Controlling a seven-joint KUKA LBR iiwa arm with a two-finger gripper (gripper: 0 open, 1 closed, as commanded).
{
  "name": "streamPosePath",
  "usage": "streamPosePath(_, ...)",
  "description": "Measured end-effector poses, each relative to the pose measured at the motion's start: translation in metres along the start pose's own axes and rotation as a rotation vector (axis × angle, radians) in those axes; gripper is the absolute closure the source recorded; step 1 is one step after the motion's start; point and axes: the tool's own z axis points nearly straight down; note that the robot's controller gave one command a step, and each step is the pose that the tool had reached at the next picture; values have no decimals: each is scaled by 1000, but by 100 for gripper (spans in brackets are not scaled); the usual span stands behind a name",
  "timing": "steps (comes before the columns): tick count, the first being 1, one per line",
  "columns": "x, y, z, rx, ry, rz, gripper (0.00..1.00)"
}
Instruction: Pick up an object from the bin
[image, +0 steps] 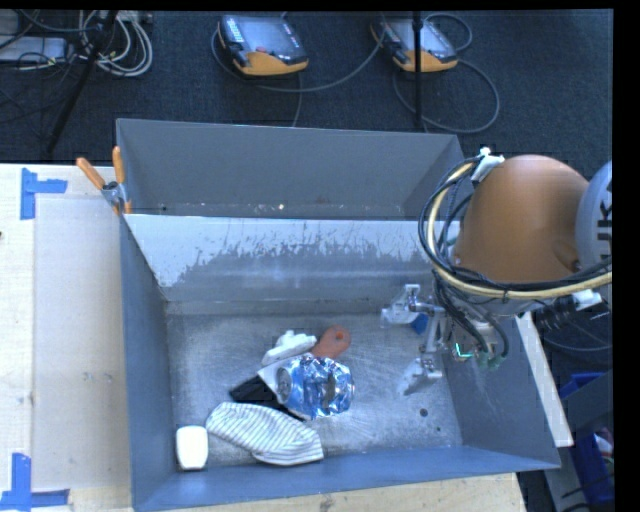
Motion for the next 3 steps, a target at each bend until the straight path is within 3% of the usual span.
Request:
streamPosePath(1,-2,0,-4,0,-9,0,0)
streamPosePath(2,2,14,30,2,-17,-165,0)
streamPosePath(3,-11,71,66,2,-11,-467,0)
